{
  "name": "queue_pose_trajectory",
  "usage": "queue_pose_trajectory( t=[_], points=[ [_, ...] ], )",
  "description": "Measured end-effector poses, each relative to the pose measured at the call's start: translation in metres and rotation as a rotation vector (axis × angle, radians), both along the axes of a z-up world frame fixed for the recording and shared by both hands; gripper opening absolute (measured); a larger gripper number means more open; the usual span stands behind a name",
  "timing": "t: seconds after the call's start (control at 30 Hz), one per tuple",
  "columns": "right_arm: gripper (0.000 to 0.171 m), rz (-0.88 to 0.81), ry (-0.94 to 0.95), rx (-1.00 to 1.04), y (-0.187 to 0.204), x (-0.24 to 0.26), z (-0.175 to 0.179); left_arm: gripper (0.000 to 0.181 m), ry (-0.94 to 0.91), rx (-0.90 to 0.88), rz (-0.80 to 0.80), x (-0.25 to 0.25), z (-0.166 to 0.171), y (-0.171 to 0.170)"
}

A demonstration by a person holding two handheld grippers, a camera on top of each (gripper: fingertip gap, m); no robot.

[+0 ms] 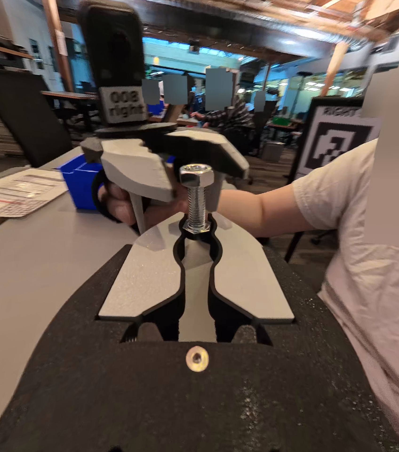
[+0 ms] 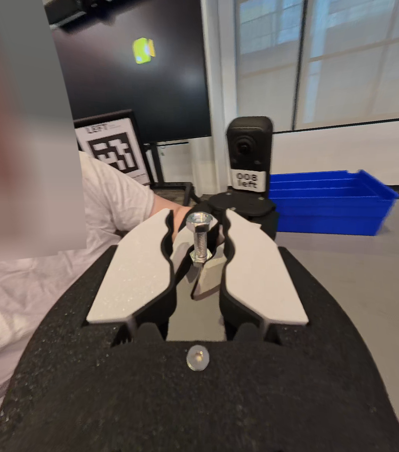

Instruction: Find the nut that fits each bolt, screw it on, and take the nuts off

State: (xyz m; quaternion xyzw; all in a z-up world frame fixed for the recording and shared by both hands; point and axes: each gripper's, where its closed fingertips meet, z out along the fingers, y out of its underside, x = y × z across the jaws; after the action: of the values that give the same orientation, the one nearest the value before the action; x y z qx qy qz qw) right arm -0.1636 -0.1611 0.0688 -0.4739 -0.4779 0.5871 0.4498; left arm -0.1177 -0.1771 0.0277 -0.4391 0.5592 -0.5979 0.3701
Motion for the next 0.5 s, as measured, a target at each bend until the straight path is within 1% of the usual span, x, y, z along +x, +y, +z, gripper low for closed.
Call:
queue_pose_trajectory(
  t=[0.03, 0.1, 0.2, 0.27, 0.3, 0.37, 0.47, 0.5],
  points=[
    [0.042, -0.061, -0.018, 0.021, 0.006, 0.0, 0.0, 0.015, 0.005, 0.019, 0.055, 0.001, -0.001, 0.008],
    [0.043, -0.201, -0.037, 0.083, 0.02, 0.001, 0.004, 0.015, 0.004, 0.041, 0.187, 0.001, -0.001, 0.028],
    [0.041, -0.461, -0.045, 0.148, 0.045, 0.005, 0.013, 0.015, 0.01, 0.074, 0.42, -0.004, -0.003, 0.063],
    [0.038, -0.646, -0.078, 0.181, 0.063, 0.009, 0.013, 0.015, 0.005, 0.103, 0.521, -0.01, -0.003, 0.077],
    [0.039, -0.707, -0.093, 0.187, 0.068, 0.009, 0.01, 0.015, 0.004, 0.119, 0.569, -0.013, -0.003, 0.083],
    [0.04, -0.792, -0.123, 0.166, 0.075, 0.005, 0.003, 0.015, -0.003, 0.146, 0.608, -0.014, -0.003, 0.086],
    [0.038, -0.818, -0.144, 0.155, 0.075, -0.004, -0.006, 0.015, 0.015, 0.145, 0.636, -0.014, -0.006, 0.088],
    [0.032, -0.821, -0.155, 0.167, 0.074, -0.006, -0.008, 0.015, 0.018, 0.143, 0.638, -0.014, -0.007, 0.089]
  ],
)
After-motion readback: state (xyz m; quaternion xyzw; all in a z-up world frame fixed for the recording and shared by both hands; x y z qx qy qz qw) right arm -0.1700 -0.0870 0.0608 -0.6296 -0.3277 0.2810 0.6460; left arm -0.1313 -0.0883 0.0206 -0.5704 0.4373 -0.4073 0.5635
